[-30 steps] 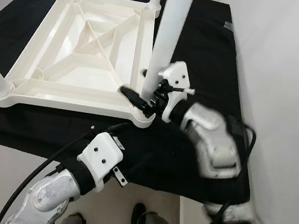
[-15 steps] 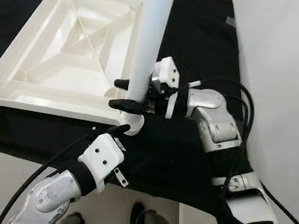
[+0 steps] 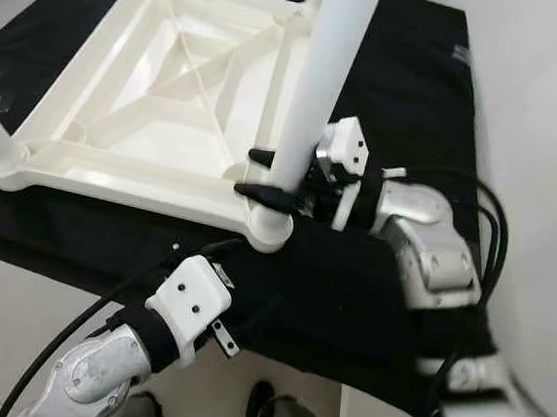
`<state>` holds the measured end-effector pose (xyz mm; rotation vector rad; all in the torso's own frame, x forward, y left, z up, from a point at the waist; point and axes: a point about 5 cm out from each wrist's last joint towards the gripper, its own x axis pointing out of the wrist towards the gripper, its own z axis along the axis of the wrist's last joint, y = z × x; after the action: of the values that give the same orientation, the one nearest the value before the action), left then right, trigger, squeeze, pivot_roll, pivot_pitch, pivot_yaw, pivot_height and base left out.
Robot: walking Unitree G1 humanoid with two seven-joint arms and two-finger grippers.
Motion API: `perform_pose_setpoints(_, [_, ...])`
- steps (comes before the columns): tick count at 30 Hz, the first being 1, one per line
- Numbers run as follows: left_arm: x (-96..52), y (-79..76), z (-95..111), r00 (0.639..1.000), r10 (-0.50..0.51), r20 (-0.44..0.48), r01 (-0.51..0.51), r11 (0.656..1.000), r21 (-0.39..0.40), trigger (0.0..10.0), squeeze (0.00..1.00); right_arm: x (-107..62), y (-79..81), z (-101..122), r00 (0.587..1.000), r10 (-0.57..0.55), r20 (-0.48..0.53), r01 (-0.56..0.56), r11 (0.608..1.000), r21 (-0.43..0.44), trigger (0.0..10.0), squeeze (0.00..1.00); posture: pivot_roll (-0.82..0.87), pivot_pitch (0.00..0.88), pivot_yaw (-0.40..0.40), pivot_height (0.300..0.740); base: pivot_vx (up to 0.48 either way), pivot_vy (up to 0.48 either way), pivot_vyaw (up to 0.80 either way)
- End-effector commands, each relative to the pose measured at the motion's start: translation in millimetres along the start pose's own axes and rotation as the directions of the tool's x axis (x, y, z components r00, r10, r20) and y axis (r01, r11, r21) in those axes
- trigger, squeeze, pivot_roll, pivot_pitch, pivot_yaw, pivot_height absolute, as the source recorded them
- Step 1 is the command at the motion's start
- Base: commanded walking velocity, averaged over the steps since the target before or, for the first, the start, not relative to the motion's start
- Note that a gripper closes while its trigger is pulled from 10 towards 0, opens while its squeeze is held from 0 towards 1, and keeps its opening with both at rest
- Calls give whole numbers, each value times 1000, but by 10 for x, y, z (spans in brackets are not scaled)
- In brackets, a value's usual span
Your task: Building children table
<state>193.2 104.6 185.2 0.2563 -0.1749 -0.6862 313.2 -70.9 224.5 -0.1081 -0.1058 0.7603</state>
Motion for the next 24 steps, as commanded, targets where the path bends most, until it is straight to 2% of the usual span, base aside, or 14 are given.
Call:
perform_pose_setpoints(1, [-37,-30,-38,1000,-8,-26,8,1000,-14,10000,0,-313,54,-634,914,-224,-340,253,966,44,0,0,116,316,-140,740,0,0,0])
perform_pose_setpoints(2, [-46,-21,-42,1000,-6,-30,6,1000,-11,10000,0,-371,247,-685,916,-199,-348,229,972,47,0,0,112,304,-137,740,0,0,0])
perform_pose_setpoints(4, [-44,-23,-39,999,-10,-30,10,1000,-14,10000,0,-333,271,-619,933,-186,-309,204,979,25,0,0,116,296,-130,740,0,0,0])
perform_pose_setpoints(5, [-32,-39,-38,1000,-18,-25,18,1000,-19,10000,0,-250,209,-552,940,-192,-281,205,979,16,0,0,108,293,-132,740,0,0,0])
perform_pose_setpoints(9, [15,-66,-23,999,-32,-11,32,999,-23,10000,0,-135,120,-468,951,-179,-253,188,982,9,0,0,111,288,-141,740,0,0,0])
perform_pose_setpoints(10, [27,-65,-18,1000,-29,-5,29,999,-21,10000,0,-67,82,-416,958,-157,-241,164,986,9,10000,0,116,280,-143,740,0,0,0])
perform_pose_setpoints(13, [23,-61,-21,1000,-27,-7,27,999,-19,10000,0,-46,67,-385,962,-147,-230,153,988,9,10000,0,118,278,-144,740,0,0,0])
perform_pose_setpoints(14, [14,-44,-25,1000,-19,-10,19,1000,-14,10000,0,18,47,-301,981,-84,-176,94,994,50,10000,1000,123,272,-144,740,0,0,0])
perform_pose_setpoints(17, [9,-5,-23,1000,-3,-10,3,1000,-5,10000,0,113,21,-22,998,59,-16,-58,995,87,10000,1000,126,266,-145,740,0,0,0])
perform_pose_setpoints(18, [13,-3,-22,1000,-3,-8,3,1000,-4,10000,0,109,25,36,992,121,21,-122,988,92,10000,1000,125,259,-145,740,0,0,0])
perform_pose_setpoints(20, [22,-5,-21,1000,-4,-6,4,1000,-2,10000,0,87,-21,121,959,273,71,-278,958,67,10000,925,128,257,-144,740,0,0,0])
perform_pose_setpoints(21, [28,-7,-18,1000,-5,-4,5,1000,-2,10000,0,62,-53,129,933,354,69,-358,933,50,10000,0,128,256,-145,740,0,0,0])
perform_pose_setpoints(22, [28,-7,-18,1000,-5,-4,5,1000,-2,10000,0,62,-53,129,933,354,69,-358,933,50,10000,0,128,256,-145,740,0,0,0])
perform_pose_setpoints(24, [36,-14,-15,1000,-6,-2,6,1000,-3,10000,0,6,-91,113,878,476,47,-477,879,7,10000,0,130,253,-149,740,0,0,0])
